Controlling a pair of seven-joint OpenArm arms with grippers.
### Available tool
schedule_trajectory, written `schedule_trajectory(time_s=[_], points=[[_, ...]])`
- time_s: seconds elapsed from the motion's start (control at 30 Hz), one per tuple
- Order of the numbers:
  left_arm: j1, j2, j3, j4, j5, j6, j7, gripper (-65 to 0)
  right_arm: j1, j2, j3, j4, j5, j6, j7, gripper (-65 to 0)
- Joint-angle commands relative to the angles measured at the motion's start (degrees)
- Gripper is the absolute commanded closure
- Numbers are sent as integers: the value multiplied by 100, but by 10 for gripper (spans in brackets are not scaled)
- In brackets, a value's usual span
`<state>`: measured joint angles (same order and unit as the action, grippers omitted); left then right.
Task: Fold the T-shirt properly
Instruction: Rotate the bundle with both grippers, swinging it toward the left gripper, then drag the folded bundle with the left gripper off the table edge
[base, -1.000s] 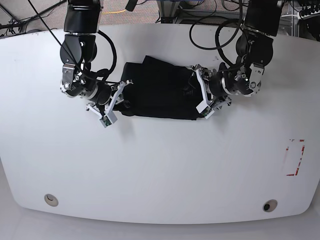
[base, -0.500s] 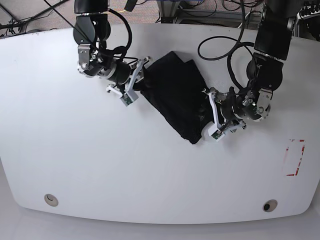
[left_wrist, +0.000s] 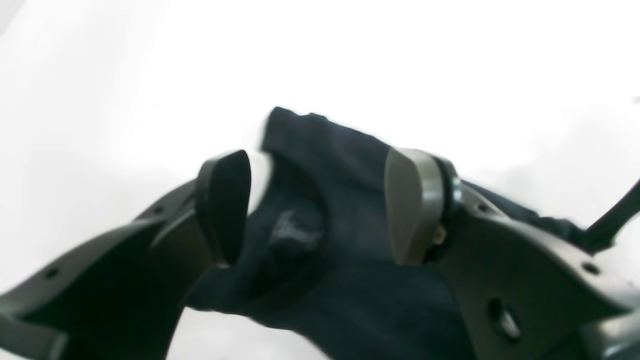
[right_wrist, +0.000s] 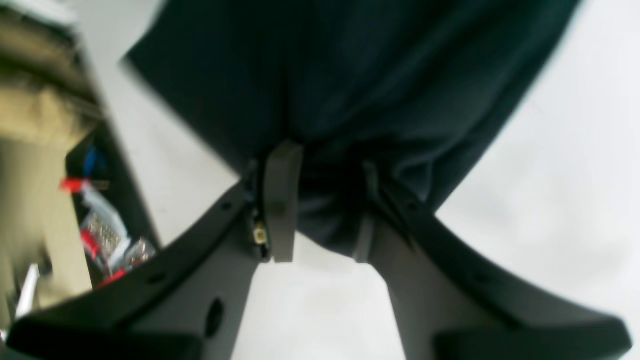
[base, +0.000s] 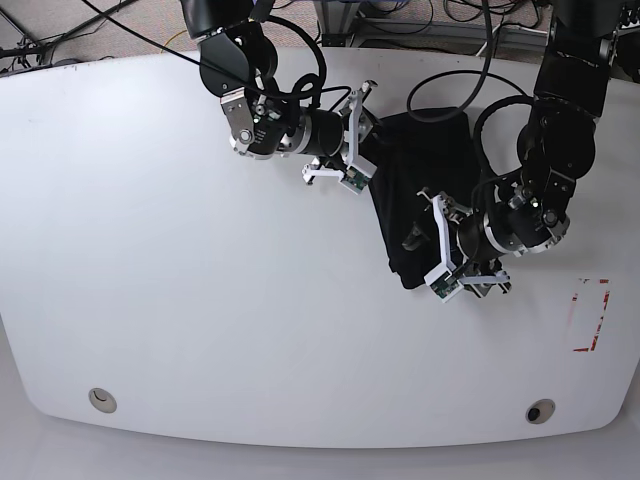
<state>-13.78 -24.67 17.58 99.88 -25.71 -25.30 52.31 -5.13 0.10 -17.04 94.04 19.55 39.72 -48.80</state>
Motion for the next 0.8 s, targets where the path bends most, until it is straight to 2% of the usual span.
schedule_trajectory(time_s=[0.0, 0.1, 0.17, 0.3, 0.4, 0.5, 0.67, 0.77], points=[[117, -61, -40, 241, 0, 29, -49, -392, 200, -58, 38, 148, 177, 28, 102, -165], [495, -17, -216, 452, 35, 55, -49, -392, 236, 12, 64, 200, 528, 28, 102, -165], [714, 247, -567, 470, 35, 55, -58, -392, 315, 223, 310, 209, 906, 28, 128, -165], [1136, 757, -1244, 514, 44, 99, -58, -392, 332, 381, 917, 218, 1645, 28, 93, -165], [1479, 994, -1701, 575, 88, 662, -75, -396, 297, 636, 1295, 209, 2111, 28, 93, -165], [1611, 1258, -1587, 601, 422, 1224, -155, -396, 297, 830, 1541, 218, 2322, 28, 93, -165], [2086, 1601, -1508, 663, 985, 1664, -788, -397, 253, 1129, 1770, 200, 2691, 28, 93, -165], [2191, 1882, -1429, 408, 1442, 1813, -1280, -411, 271, 1190, 1805, 192, 2726, 28, 102, -165]])
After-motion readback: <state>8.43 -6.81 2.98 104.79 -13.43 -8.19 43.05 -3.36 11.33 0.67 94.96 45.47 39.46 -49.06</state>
